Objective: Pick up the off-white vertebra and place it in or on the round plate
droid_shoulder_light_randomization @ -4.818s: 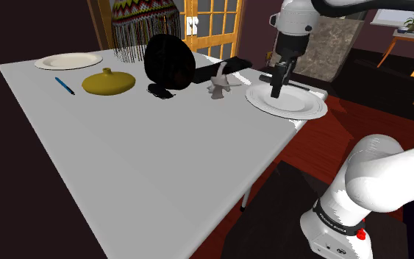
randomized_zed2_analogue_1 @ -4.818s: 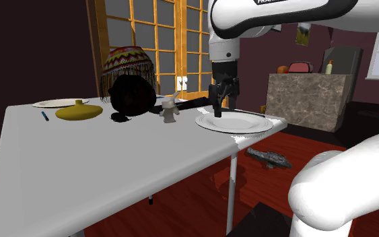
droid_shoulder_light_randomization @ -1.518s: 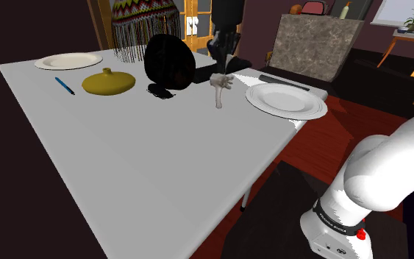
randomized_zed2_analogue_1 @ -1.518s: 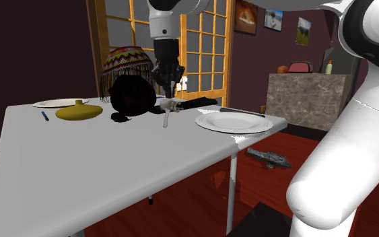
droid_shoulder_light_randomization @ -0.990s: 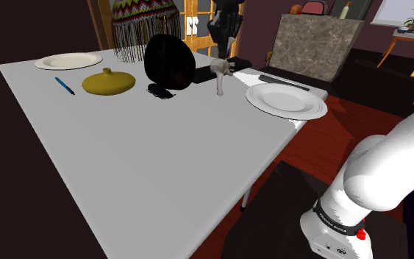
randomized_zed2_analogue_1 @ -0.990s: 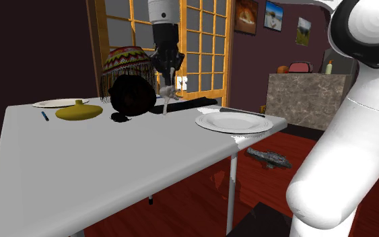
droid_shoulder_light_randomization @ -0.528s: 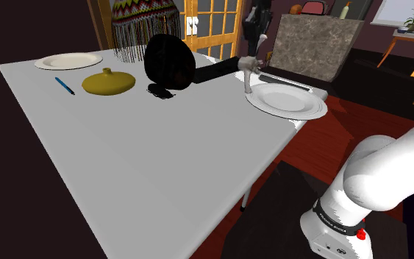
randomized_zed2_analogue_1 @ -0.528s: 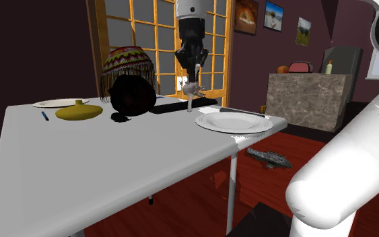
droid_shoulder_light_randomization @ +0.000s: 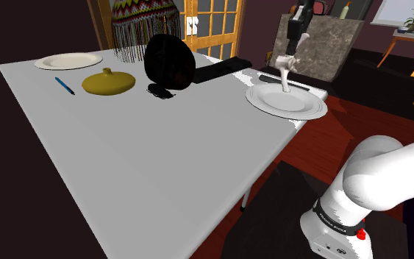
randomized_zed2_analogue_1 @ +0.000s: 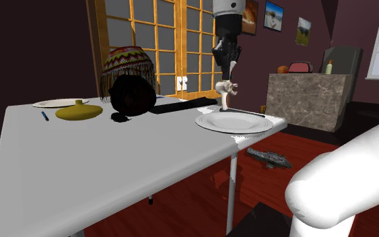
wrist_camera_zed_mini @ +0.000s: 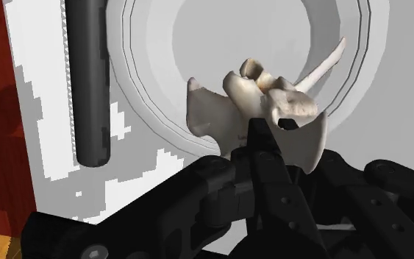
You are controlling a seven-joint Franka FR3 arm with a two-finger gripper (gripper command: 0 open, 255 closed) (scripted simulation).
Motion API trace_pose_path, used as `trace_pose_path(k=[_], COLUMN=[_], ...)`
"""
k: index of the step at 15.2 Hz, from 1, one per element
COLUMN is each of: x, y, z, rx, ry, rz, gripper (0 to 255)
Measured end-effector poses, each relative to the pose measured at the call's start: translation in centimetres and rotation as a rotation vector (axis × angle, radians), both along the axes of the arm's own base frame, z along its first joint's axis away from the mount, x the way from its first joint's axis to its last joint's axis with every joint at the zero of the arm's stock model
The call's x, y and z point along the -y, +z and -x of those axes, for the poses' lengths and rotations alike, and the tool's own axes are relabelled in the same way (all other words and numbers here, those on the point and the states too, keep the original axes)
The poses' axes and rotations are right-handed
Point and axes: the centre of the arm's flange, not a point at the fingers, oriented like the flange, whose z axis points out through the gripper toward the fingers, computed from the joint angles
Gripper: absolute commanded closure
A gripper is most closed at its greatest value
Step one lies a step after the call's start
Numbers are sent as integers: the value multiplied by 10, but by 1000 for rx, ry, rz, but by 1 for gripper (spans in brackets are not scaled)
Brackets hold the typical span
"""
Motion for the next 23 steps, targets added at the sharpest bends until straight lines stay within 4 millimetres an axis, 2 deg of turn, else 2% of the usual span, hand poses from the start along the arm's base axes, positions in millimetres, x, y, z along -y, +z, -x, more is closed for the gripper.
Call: trace_pose_path(k=[1,3,13,18,19,20,21,23], x=[11,16,18,21,21,21,13,-14], y=[0,-4,-55,-70,-68,-69,-71,-78], z=[10,19,20,19,19,19,10,-14], rx=[0,0,-1,60,65,63,38,-34], ry=[0,0,1,-2,-2,-2,13,56], rz=[0,-1,-1,21,21,21,58,165], gripper=[255,255,255,255,0,0,0,0])
